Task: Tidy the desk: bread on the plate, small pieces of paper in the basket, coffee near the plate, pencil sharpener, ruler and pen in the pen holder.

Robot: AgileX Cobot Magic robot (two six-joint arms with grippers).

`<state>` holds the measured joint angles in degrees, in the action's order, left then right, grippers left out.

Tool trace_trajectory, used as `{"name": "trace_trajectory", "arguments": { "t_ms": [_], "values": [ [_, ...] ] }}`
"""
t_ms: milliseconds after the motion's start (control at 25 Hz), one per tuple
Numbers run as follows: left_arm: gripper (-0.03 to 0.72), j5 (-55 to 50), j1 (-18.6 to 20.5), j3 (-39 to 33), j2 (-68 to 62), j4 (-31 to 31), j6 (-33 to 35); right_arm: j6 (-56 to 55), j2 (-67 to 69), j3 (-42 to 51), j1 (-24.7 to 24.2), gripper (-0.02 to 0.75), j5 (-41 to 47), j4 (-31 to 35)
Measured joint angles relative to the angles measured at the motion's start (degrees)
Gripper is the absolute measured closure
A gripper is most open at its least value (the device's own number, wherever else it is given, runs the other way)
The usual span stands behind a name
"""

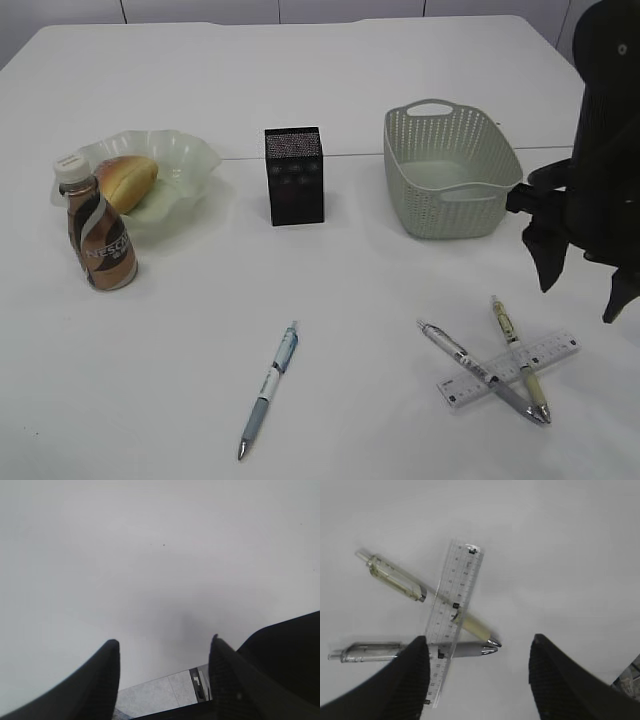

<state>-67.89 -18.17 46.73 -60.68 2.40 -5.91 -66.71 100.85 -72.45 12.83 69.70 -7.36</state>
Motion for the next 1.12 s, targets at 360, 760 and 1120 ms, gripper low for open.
{"name": "trace_trajectory", "arguments": {
  "t_ms": [360, 760, 1120],
  "values": [
    [0.272, -0.7, 0.0, 0.0, 0.0, 0.0, 0.0, -2.4, 0.0, 0.0, 0.0, 0.279, -0.5, 1.0],
    [0.272, -1.1, 0.0, 0.0, 0.0, 0.0, 0.0, -4.6, 0.0, 0.0, 0.0, 0.280, -1.9, -3.2],
    [0.272, -1.4, 0.0, 0.0, 0.0, 0.0, 0.0, -7.4, 2.5, 0.0, 0.0, 0.273, -3.8, -1.5]
  ]
}}
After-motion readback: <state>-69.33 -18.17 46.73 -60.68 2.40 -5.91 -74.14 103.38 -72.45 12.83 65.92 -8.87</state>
